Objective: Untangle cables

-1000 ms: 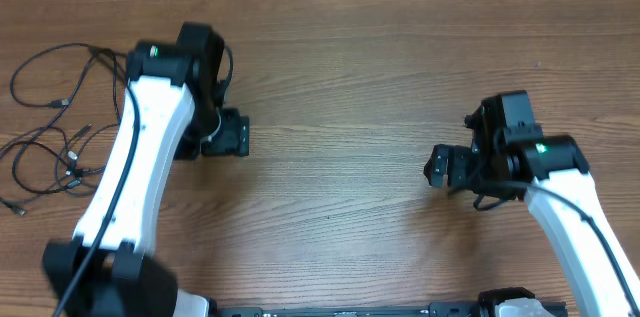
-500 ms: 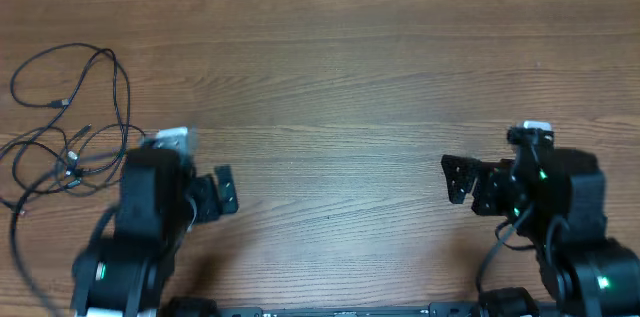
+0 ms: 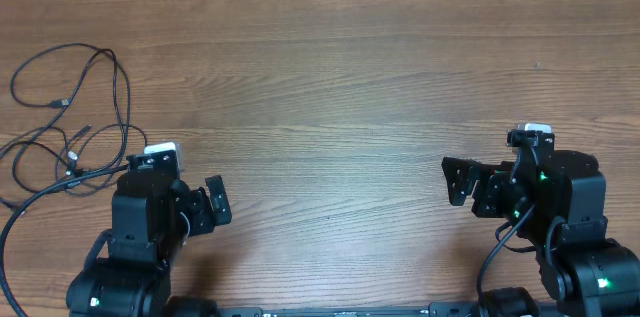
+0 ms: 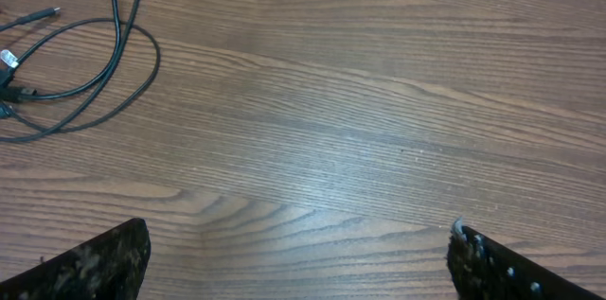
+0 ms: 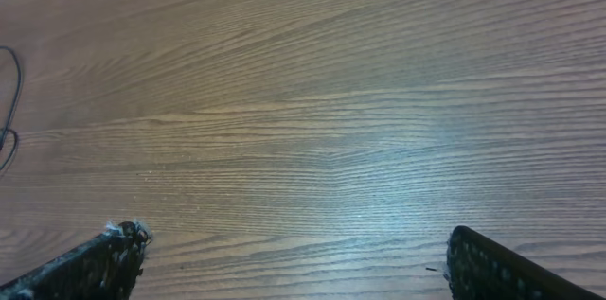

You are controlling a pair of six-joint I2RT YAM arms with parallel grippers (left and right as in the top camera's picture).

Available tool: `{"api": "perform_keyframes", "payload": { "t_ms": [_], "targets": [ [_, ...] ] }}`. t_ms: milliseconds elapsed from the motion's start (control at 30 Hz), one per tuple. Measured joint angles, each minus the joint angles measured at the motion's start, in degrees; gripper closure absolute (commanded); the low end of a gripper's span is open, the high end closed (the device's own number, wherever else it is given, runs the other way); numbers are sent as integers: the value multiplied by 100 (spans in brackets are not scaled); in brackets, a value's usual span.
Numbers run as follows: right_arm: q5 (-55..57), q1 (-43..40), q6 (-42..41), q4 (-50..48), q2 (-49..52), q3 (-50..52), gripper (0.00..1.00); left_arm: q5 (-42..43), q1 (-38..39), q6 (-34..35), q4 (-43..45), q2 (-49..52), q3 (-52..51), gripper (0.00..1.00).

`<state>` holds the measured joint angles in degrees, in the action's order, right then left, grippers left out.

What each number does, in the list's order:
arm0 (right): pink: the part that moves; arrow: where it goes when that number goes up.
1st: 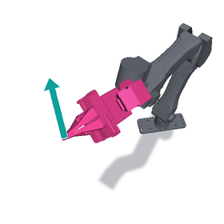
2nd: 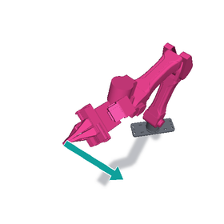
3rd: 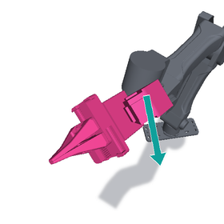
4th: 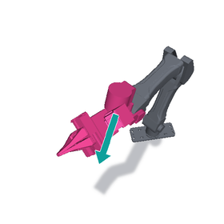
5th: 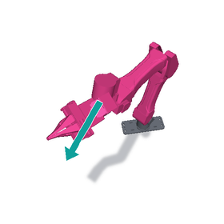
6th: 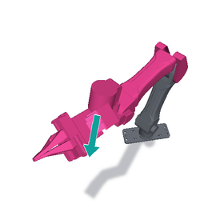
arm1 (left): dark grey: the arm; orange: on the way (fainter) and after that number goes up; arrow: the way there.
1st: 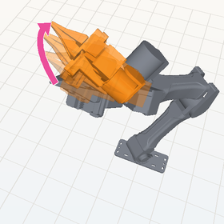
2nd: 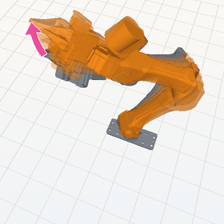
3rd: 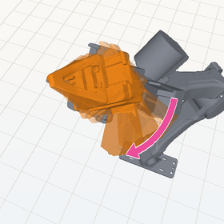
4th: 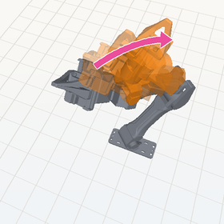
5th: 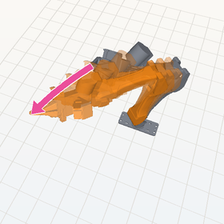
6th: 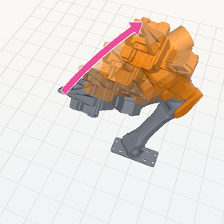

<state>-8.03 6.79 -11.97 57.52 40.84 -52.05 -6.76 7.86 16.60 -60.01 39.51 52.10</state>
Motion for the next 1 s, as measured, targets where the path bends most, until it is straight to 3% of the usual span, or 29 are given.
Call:
{"api": "perform_keyframes", "payload": {
  "t_ms": [733,1000],
  "targets": [
    [44,0,0,2,-61,0,0,-20,0,-2,2,15,0,0],
    [352,-2,2,-37,-752,0,0,-20,0,-2,0,15,0,1]
  ]
}}
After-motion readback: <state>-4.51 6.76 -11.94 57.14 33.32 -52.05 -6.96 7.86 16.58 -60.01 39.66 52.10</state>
